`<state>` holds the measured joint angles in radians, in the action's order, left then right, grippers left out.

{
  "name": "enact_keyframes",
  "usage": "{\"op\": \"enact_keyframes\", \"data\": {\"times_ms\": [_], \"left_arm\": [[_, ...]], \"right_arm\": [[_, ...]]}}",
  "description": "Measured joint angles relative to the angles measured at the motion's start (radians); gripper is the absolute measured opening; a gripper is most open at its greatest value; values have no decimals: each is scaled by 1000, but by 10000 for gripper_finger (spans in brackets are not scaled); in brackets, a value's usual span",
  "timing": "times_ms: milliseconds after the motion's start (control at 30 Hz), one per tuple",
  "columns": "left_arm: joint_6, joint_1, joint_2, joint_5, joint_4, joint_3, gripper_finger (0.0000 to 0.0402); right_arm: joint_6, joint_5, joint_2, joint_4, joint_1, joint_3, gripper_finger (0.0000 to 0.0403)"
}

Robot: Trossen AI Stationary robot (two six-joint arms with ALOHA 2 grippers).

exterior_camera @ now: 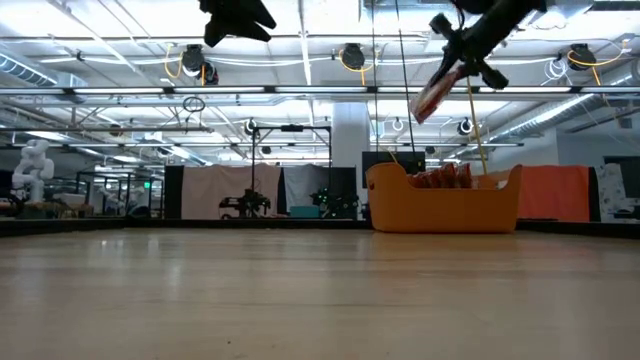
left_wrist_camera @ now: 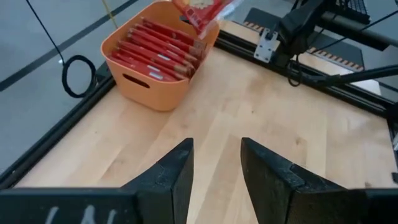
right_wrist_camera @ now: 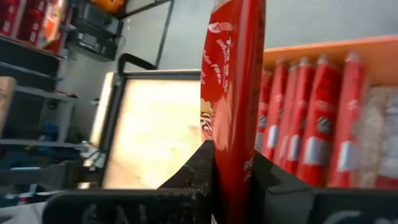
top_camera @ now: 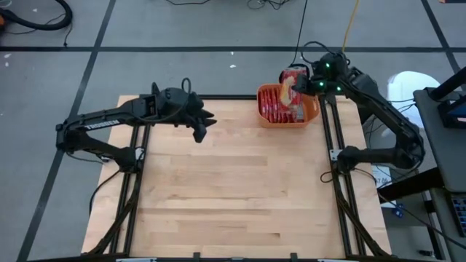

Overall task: Sort popcorn bags into baskets
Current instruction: Put the red popcorn bag into the orange bin

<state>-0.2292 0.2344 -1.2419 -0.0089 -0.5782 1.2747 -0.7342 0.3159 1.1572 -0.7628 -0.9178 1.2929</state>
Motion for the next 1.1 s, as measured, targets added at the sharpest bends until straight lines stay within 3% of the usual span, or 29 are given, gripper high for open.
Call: {"op": "enact_keyframes", "data": {"times_ms": [333, 600, 767, 1100], "left_arm": [[36, 0, 0, -36, -4, 0, 136], [110, 1, 0, -141, -5, 0, 136], [177, 23, 0, -174, -4, 0, 136], [224, 76, 0, -175, -3, 0, 136]], "right_arm": [[188, 54, 74, -45, -161, 0, 29], [338, -11, 85, -74, -293, 0, 29], [416, -77, 92, -96, -312, -13, 29], [426, -79, 187, -78, -299, -92, 29]]}}
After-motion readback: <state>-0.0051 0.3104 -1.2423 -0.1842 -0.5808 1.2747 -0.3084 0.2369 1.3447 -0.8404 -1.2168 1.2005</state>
